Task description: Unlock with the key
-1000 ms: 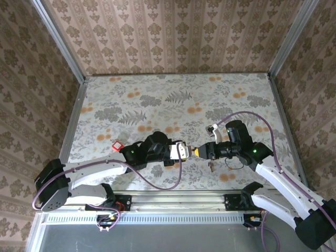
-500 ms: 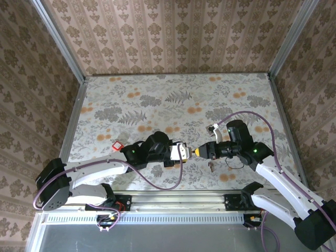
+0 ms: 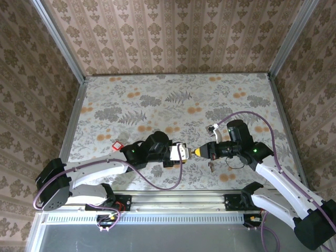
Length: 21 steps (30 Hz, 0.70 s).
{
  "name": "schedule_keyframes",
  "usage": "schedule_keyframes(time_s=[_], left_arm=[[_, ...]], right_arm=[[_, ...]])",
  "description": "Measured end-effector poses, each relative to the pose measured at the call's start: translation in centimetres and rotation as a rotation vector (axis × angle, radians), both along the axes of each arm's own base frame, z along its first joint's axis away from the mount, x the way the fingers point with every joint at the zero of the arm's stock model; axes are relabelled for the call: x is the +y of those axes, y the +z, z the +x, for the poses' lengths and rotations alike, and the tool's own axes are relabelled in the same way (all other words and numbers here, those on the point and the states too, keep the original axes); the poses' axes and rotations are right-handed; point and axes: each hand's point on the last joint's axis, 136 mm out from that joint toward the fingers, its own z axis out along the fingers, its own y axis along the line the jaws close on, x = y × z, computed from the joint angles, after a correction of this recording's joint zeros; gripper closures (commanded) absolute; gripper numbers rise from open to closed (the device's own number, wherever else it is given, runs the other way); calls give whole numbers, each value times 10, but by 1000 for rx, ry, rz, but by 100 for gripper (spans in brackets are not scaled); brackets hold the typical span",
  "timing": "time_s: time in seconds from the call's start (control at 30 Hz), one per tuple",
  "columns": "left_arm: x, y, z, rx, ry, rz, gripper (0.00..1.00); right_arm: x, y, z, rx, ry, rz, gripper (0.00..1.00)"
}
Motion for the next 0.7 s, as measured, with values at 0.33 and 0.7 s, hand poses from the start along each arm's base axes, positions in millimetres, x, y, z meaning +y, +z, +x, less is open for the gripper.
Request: schedule_keyframes(time_s=[0.33,0.7], left_arm=[[11,-4,-10,78,-48,18,100],[17,-19,-5,-52,52,108,100]], right_arm=[[13,-4,-11,-33,48,-35,100],[20,-20,-5,11,-10,-56,100]])
